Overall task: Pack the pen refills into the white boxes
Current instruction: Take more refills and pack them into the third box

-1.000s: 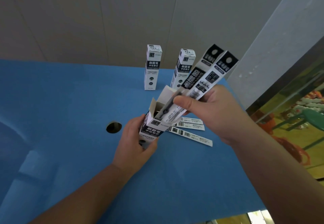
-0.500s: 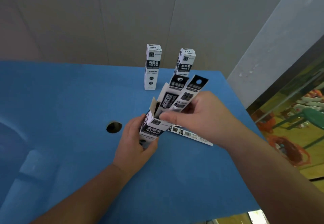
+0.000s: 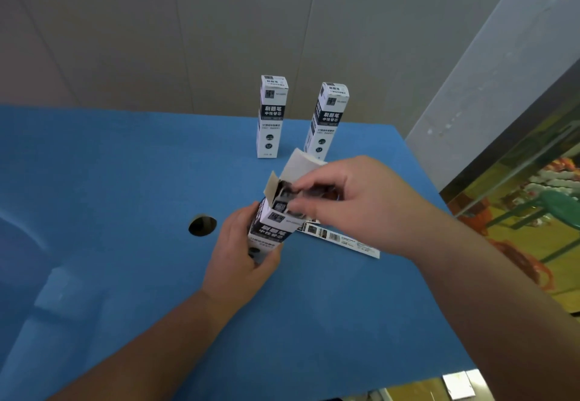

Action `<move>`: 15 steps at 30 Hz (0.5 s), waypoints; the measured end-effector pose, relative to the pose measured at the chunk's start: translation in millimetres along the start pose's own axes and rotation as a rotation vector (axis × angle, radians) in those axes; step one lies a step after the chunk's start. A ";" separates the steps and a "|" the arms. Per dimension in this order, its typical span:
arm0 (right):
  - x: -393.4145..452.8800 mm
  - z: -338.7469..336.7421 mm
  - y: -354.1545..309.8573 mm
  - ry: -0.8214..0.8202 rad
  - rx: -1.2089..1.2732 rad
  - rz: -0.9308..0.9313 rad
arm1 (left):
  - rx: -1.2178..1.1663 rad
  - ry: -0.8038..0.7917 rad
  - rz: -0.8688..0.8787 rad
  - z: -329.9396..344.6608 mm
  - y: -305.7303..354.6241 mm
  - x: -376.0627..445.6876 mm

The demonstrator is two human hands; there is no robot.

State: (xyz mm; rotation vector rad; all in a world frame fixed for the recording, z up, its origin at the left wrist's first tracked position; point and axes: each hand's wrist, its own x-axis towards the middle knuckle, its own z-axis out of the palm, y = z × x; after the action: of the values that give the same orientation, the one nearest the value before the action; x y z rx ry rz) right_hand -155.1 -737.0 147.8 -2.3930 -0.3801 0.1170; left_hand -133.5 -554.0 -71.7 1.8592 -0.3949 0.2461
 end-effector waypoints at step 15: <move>-5.6 15.3 -18.5 -0.361 -0.331 0.130 | -0.033 -0.077 -0.044 0.4 1.0 3.5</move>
State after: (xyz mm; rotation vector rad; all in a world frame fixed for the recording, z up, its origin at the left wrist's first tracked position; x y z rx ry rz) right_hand -167.7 -715.9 148.5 -2.7258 -0.4357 0.5924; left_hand -130.7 -555.2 -69.7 1.8470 -0.4078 0.1382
